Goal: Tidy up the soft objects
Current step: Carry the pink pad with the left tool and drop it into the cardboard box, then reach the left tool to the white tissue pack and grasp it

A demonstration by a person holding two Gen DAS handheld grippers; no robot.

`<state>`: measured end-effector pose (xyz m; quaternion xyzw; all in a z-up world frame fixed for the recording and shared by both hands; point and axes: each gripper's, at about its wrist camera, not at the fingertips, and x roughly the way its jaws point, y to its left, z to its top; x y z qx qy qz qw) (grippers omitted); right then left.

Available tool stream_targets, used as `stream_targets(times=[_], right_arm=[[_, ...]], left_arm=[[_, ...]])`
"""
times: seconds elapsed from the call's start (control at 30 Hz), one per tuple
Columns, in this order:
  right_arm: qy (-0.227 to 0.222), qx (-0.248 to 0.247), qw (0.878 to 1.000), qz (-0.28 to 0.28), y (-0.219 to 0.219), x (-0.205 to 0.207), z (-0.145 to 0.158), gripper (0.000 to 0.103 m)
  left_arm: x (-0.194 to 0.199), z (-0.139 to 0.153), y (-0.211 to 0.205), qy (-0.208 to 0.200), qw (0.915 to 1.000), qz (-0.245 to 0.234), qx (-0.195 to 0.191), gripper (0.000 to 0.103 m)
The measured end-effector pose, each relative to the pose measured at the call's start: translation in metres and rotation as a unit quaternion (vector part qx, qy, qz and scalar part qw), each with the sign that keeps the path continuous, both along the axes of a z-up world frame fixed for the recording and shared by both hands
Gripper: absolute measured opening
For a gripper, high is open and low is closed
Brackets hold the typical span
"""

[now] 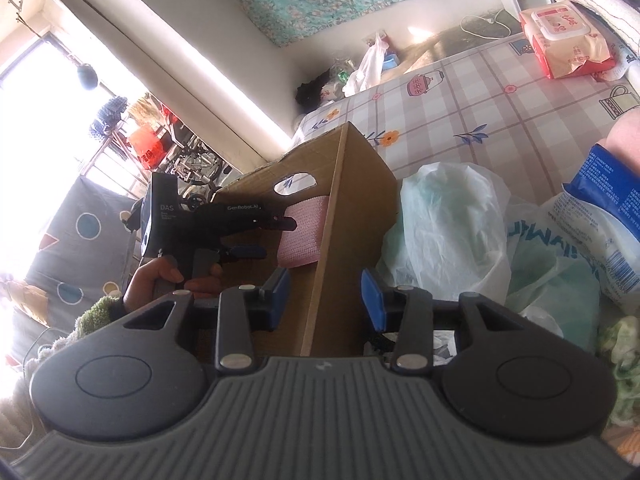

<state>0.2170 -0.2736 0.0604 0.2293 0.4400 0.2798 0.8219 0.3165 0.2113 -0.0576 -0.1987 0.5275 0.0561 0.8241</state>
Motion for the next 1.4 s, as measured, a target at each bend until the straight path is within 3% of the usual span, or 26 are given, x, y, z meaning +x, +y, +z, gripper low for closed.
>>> stream_targets(times=[0.27,0.47,0.6,0.83,1.03,1.27,1.4], right_arm=[[-0.044,-0.047,0.998,-0.009,-0.004,-0.033,-0.003,0.043],[-0.062,-0.081,0.994,-0.030,-0.024,-0.048,-0.004,0.043],[-0.068,-0.097,0.992,-0.052,-0.045,-0.059,-0.005,0.043],[-0.074,-0.130,0.984,-0.098,-0.085,-0.091,-0.018,0.043],[-0.066,-0.146,0.978,-0.133,-0.119,-0.106,-0.034,0.043],[-0.104,-0.188,0.962,-0.168,-0.154,-0.100,-0.020,0.043],[-0.104,-0.215,0.952,-0.189,-0.172,-0.100,-0.026,0.043]], left_arm=[[-0.046,0.061,-0.035,-0.069,0.9959,-0.057,0.003,0.084],[-0.071,0.106,-0.096,-0.134,0.9817,-0.135,0.002,0.088],[-0.079,0.117,-0.146,-0.153,0.9696,-0.191,-0.003,0.089],[-0.089,0.110,-0.227,-0.150,0.9500,-0.274,-0.013,0.089],[-0.092,0.097,-0.284,-0.138,0.9382,-0.317,-0.015,0.088],[-0.072,0.075,-0.321,-0.086,0.9432,-0.317,-0.048,0.078],[-0.069,0.063,-0.342,-0.055,0.9364,-0.332,-0.099,0.076]])
